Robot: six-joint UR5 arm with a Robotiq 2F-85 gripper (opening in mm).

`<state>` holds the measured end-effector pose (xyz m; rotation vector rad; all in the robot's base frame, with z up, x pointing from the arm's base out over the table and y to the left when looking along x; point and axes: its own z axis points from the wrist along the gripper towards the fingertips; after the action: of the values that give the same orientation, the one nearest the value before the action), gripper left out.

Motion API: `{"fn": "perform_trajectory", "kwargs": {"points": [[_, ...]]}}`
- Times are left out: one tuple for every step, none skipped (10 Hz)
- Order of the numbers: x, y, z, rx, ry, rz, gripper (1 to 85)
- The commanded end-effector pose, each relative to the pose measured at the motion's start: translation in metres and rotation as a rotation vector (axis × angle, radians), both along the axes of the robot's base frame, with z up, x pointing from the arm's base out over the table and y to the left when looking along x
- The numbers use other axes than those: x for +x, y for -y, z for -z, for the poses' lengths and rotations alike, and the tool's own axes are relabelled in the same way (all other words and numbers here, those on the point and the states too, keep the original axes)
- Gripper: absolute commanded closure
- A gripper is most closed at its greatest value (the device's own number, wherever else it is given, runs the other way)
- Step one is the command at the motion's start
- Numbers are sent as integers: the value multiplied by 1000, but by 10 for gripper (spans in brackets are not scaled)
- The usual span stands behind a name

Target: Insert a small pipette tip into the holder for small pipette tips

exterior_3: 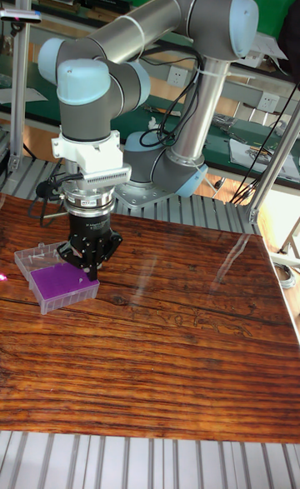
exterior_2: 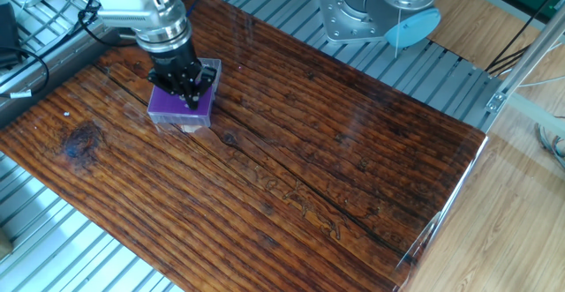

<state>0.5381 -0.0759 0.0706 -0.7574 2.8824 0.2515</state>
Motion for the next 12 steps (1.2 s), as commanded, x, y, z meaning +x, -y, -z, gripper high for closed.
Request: {"fn": "perform_trajectory", "kwargs": {"points": [[22, -3, 0, 15, 75, 27, 830], [26, -6, 5, 21, 79, 30, 830], [26, -4, 8, 9, 72, 23, 830], [16, 0, 12, -6, 32, 15, 833], [10, 3, 15, -19, 7, 20, 840], [7, 6, 16, -34, 1, 23, 840], [5, 6, 16, -37, -7, 23, 840], [1, 8, 16, -45, -17, 21, 840], [-1, 11, 16, -54, -25, 23, 840], [-2, 11, 16, -53, -28, 31, 840], [-2, 13, 16, -60, -28, 32, 840], [-1, 14, 16, -65, -27, 32, 843]]}}
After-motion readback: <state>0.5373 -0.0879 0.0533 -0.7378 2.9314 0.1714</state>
